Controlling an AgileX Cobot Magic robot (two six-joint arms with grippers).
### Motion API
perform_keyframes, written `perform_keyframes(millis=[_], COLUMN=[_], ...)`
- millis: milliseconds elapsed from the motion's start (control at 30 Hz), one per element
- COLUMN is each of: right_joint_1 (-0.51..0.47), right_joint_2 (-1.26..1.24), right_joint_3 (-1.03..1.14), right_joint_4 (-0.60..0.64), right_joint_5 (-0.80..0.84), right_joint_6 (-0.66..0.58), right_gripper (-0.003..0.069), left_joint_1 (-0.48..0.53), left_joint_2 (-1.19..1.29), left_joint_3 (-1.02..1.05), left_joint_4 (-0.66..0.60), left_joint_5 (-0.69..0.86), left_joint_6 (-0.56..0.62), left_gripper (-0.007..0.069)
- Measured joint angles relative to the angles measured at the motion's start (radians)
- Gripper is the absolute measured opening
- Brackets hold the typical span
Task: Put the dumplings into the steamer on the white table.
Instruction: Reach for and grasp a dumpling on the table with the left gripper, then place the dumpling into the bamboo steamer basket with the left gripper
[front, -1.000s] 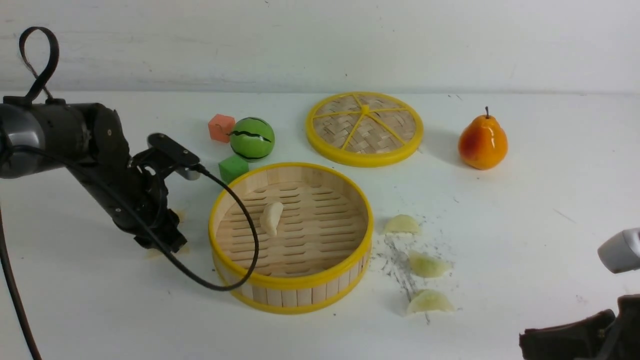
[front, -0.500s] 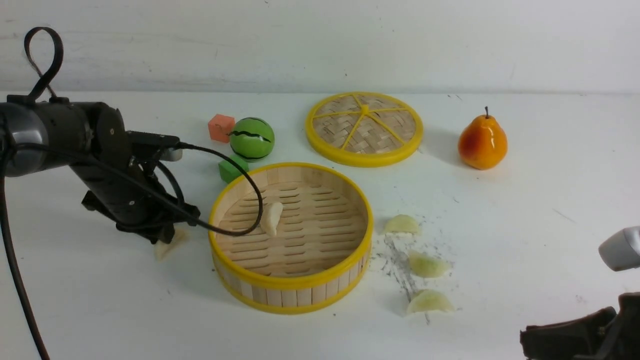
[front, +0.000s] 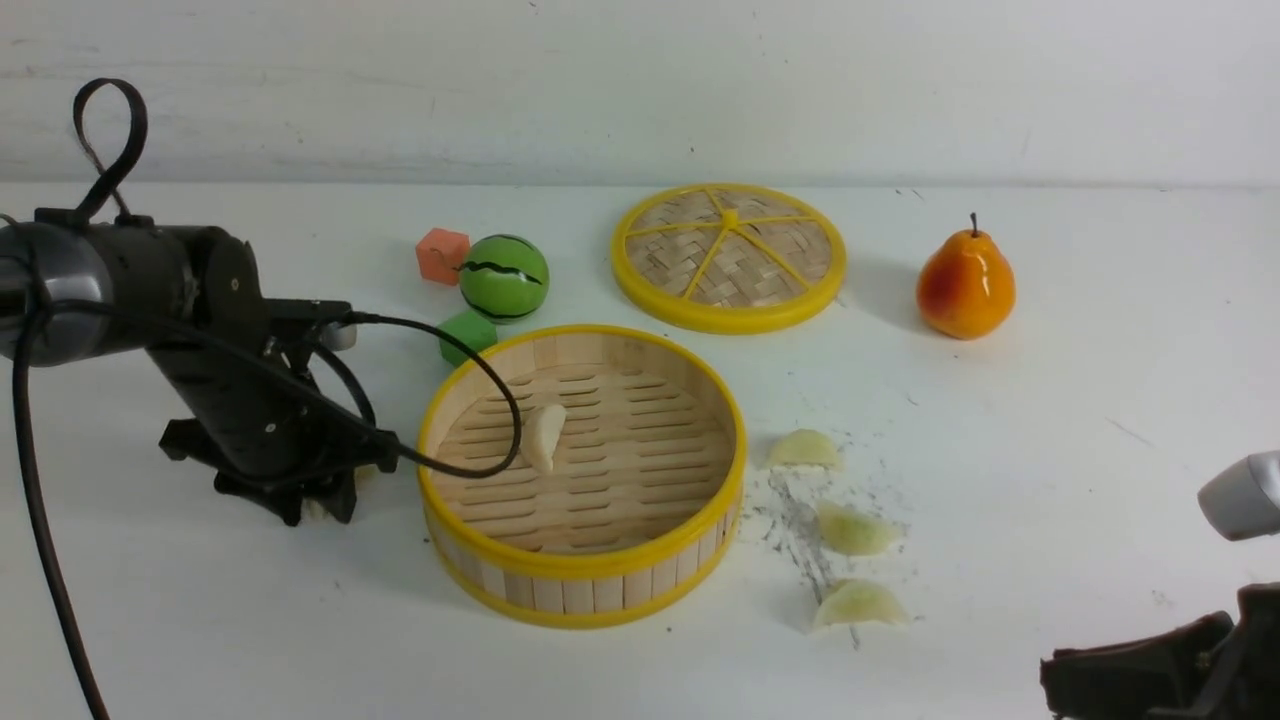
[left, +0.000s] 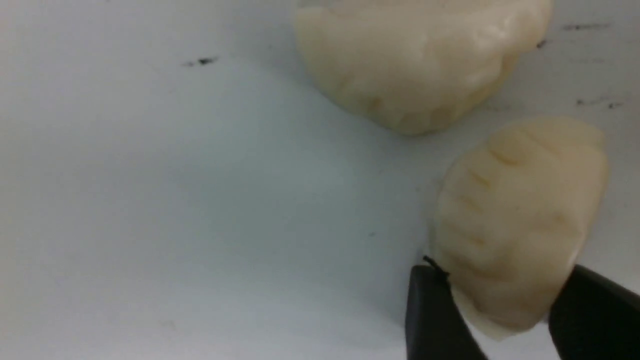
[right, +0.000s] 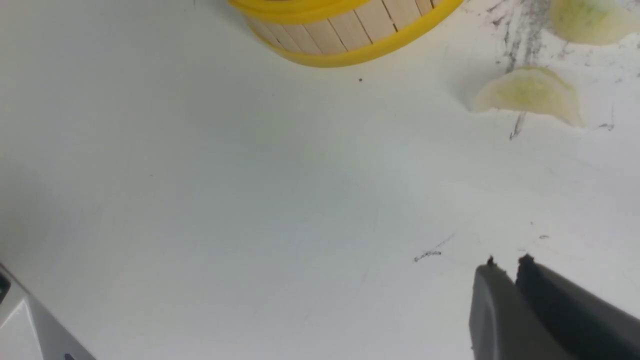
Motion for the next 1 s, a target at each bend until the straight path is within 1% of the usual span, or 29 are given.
perform_keyframes(millis=[33,100,200,233,533,600,667,700,800,833,900,1000], right_joint_1=[0.000,0.000,0.000,0.000,0.000,0.000,0.000,0.000,0.000,0.000,0.000,0.000], right_joint_2=[0.000,0.000,0.000,0.000,0.000,0.000,0.000,0.000,0.000,0.000,0.000,0.000], right_joint_3=[0.000,0.000,0.000,0.000,0.000,0.000,0.000,0.000,0.000,0.000,0.000,0.000], right_joint_4=[0.000,0.000,0.000,0.000,0.001,0.001,0.001,0.001,0.001,0.001,0.001,0.002], right_joint_5=[0.000,0.000,0.000,0.000,0.000,0.000,0.000,0.000,0.000,0.000,-0.001,-0.004], right_joint_6=[0.000,0.000,0.000,0.000,0.000,0.000,0.000,0.000,0.000,0.000,0.000,0.000], right_gripper=[0.0062,0.0062,0.0062,0.0062,0.0062,0.0065,0.0067,0.0069,0.0072,0.0072,0.0072,0.0075], left_joint_1=[0.000,0.000,0.000,0.000,0.000,0.000,-0.003,-0.018,-0.060,-0.109,-0.142,-0.257], left_joint_2=[0.002,0.003,0.003,0.001,-0.088,-0.127,-0.161,-0.190,-0.215,-0.217,-0.214,-0.175], left_joint_3=[0.000,0.000,0.000,0.000,-0.001,-0.018,-0.036,-0.050,-0.071,-0.084,-0.095,-0.132], left_joint_4=[0.000,0.005,0.010,0.011,-0.015,-0.044,-0.100,-0.153,-0.199,-0.210,-0.214,-0.164], left_joint_5=[-0.003,-0.006,-0.011,-0.012,0.003,0.009,0.015,0.020,0.033,0.037,0.038,0.031], left_joint_6=[0.000,-0.001,-0.009,-0.009,-0.009,-0.009,-0.009,-0.009,-0.009,-0.036,-0.068,-0.181], left_gripper=[0.0325,0.0291,0.0174,0.0154,0.0153,0.0153,0.0153,0.0153,0.0153,0.0153,0.0153,0.0153])
